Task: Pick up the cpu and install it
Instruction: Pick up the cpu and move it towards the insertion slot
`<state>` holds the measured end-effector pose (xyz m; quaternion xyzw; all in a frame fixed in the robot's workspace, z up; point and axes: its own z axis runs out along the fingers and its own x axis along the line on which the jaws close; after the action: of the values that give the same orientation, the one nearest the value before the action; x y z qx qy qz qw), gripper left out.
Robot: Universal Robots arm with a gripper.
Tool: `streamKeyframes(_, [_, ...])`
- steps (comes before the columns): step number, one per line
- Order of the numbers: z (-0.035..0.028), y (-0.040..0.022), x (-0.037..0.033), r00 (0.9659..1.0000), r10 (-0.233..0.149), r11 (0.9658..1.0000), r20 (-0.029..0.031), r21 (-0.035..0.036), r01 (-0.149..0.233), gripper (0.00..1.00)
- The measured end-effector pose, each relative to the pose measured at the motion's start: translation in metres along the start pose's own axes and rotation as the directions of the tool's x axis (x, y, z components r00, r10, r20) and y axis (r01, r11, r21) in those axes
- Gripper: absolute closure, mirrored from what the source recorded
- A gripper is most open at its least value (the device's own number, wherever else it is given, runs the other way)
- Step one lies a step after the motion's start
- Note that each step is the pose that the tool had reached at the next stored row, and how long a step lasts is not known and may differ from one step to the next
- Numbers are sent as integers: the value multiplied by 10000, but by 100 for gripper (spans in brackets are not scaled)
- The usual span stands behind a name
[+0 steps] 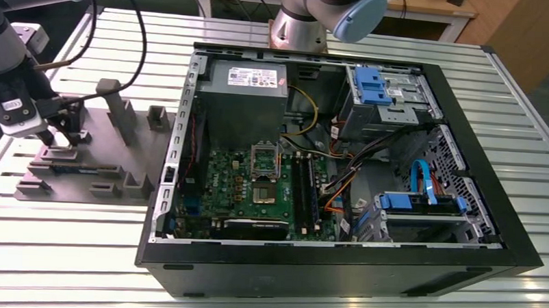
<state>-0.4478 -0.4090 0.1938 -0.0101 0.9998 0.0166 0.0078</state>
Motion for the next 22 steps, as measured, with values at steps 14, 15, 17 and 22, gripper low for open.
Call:
streamKeyframes(14, [-122,4,-2,10000,0,10000,-2,1,0,53])
streamKeyframes(15, [-126,4,-2,10000,0,10000,-2,1,0,53])
streamKeyframes(17, [-134,4,-2,10000,0,10000,-1,1,0,53])
streamKeyframes(22, [-148,5,-3,10000,0,10000,1,-1,0,53])
